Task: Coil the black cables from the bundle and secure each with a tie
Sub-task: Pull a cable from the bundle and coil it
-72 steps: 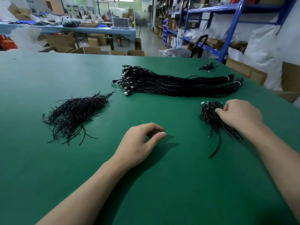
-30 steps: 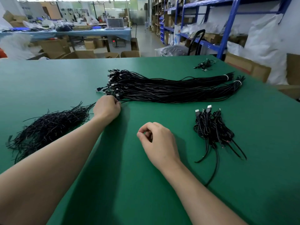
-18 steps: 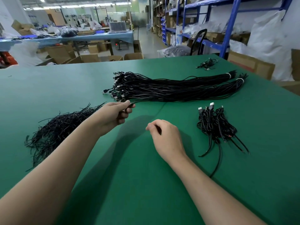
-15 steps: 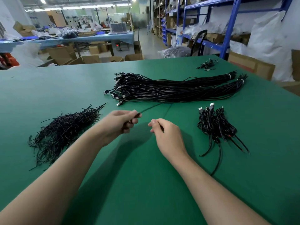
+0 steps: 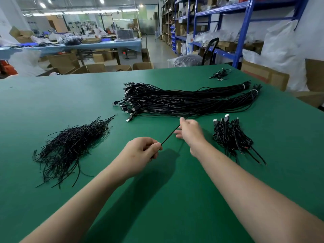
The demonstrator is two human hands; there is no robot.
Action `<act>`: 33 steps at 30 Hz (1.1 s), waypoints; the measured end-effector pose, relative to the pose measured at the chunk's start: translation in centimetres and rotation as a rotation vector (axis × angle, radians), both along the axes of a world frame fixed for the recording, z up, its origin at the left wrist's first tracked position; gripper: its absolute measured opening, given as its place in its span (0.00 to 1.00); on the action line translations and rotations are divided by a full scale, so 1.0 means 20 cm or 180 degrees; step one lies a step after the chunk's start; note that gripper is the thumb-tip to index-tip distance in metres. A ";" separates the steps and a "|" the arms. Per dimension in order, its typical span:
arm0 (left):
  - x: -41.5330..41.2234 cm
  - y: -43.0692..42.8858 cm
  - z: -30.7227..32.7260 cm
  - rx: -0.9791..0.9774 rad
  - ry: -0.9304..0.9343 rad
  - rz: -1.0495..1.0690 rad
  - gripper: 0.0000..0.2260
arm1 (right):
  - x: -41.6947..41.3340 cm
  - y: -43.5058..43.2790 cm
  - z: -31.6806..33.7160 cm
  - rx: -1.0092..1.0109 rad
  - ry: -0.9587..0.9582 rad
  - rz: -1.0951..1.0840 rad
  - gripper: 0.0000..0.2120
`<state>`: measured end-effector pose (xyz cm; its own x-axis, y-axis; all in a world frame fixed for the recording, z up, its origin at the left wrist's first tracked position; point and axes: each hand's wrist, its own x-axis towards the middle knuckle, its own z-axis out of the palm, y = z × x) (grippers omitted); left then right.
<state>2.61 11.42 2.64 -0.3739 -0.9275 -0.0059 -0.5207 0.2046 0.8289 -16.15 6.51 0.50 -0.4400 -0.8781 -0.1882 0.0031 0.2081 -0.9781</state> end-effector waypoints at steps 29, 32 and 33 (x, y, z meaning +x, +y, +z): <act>0.78 0.12 0.21 0.0829 0.0158 -0.0712 0.22 | -0.39 -0.87 0.09 0.0434 -0.1171 -0.0436 0.18; 0.84 0.18 0.21 0.1206 0.0080 -0.0936 0.19 | -0.40 -0.88 0.10 0.0315 -0.1309 -0.0392 0.17; 0.83 0.20 0.20 0.1299 0.0023 -0.0979 0.16 | -0.40 -0.88 0.10 0.0277 -0.1379 -0.0376 0.17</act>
